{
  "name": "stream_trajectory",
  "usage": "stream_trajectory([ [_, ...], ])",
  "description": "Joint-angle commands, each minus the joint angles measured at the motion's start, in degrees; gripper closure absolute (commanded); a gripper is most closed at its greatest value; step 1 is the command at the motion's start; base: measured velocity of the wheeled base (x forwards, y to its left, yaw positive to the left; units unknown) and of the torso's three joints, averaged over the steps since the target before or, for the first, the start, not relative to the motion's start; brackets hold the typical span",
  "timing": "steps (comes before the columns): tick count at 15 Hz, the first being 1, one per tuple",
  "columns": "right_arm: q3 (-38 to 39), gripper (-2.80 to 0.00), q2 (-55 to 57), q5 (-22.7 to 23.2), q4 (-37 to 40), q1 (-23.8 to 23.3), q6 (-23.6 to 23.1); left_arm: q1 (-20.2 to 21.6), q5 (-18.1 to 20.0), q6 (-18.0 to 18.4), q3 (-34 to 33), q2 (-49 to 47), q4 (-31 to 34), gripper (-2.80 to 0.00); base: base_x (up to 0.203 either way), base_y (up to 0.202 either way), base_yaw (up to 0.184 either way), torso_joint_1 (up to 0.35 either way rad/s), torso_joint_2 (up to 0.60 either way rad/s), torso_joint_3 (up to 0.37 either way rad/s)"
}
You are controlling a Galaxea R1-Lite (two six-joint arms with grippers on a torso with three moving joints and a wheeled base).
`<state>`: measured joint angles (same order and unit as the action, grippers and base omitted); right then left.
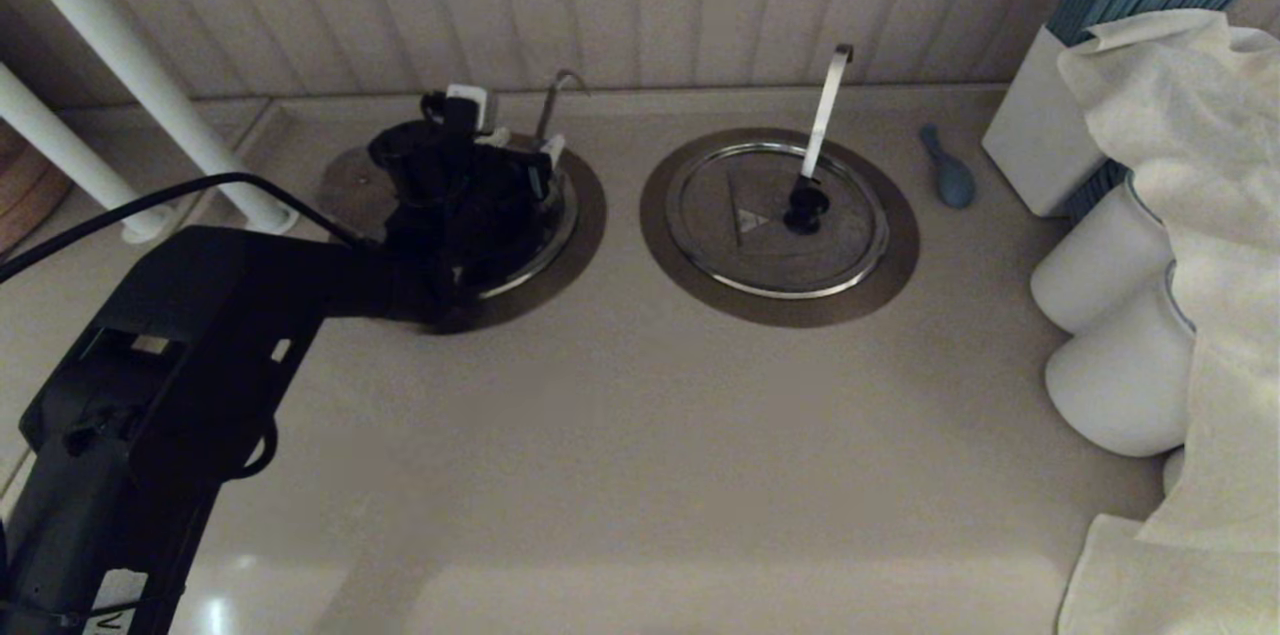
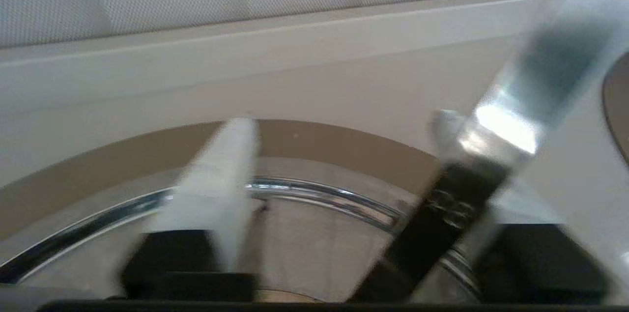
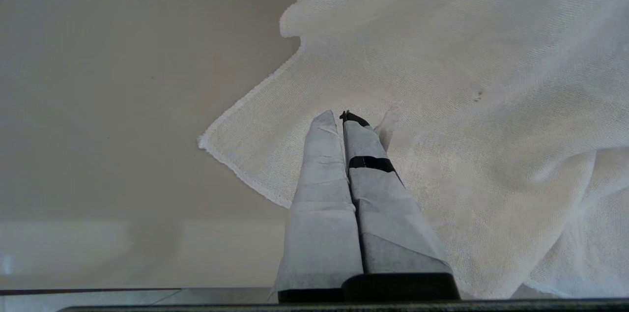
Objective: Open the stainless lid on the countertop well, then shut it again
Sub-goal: Stir with a spoon
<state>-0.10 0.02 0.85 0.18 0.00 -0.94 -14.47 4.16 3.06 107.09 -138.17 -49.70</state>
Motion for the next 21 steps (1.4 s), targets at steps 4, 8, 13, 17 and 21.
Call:
stream_trajectory([
  [4,0.0,0.0,0.0,0.0,0.0,0.0,0.0,0.1,-0.2,0.0,0.5,0.3,-0.5,0.0,0.0,0.0,0.0,0.0,0.0,0.0],
  [8,0.0,0.0,0.0,0.0,0.0,0.0,0.0,0.1,-3.8,-0.2,-1.4,4.7,-1.0,0.0,0.0,0.0,0.0,0.0,0.0,0.0],
  [13,0.0,0.0,0.0,0.0,0.0,0.0,0.0,0.1,-4.5,-0.4,-8.8,11.2,-1.0,0.0,0.0,0.0,0.0,0.0,0.0,0.0],
  [17,0.0,0.0,0.0,0.0,0.0,0.0,0.0,0.2,-8.0,-0.2,-11.0,14.4,-0.6,0.0,0.0,0.0,0.0,0.0,0.0,0.0],
  [21,0.0,0.0,0.0,0.0,0.0,0.0,0.0,1.5,-8.6,-0.4,-11.0,17.5,4.7,0.0,0.0,0.0,0.0,0.0,0.0,0.0],
])
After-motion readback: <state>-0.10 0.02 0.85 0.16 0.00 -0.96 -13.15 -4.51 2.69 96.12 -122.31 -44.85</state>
